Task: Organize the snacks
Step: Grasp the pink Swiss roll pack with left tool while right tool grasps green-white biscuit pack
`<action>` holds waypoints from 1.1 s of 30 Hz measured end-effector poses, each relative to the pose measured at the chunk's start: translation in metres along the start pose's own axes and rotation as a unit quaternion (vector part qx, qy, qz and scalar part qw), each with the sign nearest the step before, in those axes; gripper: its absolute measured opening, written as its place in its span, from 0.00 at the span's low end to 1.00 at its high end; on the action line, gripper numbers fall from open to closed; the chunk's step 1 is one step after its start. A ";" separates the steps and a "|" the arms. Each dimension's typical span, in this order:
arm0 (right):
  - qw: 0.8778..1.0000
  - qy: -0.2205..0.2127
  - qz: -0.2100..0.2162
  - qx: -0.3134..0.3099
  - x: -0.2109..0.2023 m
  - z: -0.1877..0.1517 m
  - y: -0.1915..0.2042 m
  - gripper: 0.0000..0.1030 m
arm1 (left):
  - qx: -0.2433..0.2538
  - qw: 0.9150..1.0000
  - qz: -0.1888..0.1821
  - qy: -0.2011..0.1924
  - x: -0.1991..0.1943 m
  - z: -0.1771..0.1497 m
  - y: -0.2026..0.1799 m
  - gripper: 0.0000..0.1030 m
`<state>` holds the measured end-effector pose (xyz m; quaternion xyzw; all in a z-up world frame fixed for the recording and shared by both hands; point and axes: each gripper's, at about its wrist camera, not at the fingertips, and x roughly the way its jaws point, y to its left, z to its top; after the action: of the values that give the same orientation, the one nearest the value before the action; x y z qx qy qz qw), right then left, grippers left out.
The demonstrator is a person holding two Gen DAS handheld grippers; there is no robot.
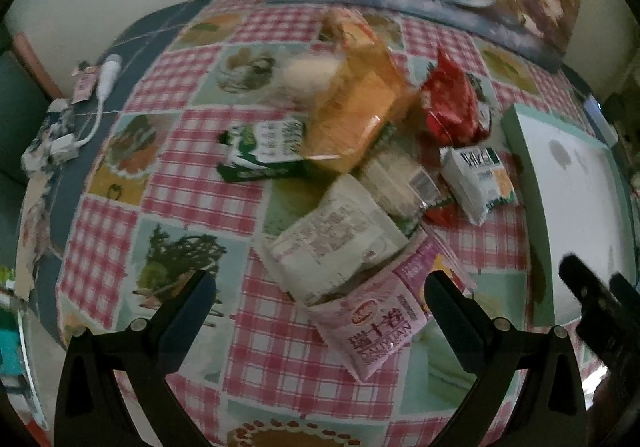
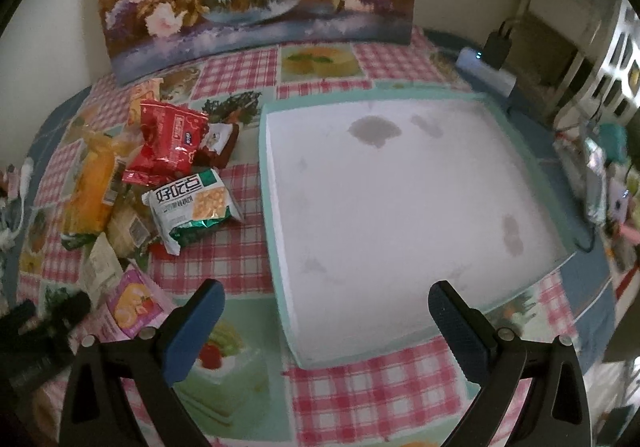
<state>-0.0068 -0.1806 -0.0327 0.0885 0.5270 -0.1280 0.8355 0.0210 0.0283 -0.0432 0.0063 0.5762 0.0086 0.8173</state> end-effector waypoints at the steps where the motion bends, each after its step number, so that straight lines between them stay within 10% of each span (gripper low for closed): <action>1: 1.000 0.004 0.005 0.008 0.002 0.001 -0.001 1.00 | 0.008 1.000 -0.002 0.007 0.004 0.001 -0.004 1.00; 15: 0.999 0.028 0.009 0.040 0.026 0.020 -0.001 1.00 | 0.141 0.988 -0.006 0.062 0.042 -0.003 -0.068 0.99; 33: 0.994 0.000 0.108 -0.001 0.039 0.045 0.041 1.00 | 0.041 0.998 -0.034 0.037 0.027 0.006 -0.020 0.75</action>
<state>0.0604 -0.1588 -0.0477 0.1443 0.5147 -0.0367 0.8444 0.0359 0.0087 -0.0666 0.0198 0.6056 -0.0422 0.7944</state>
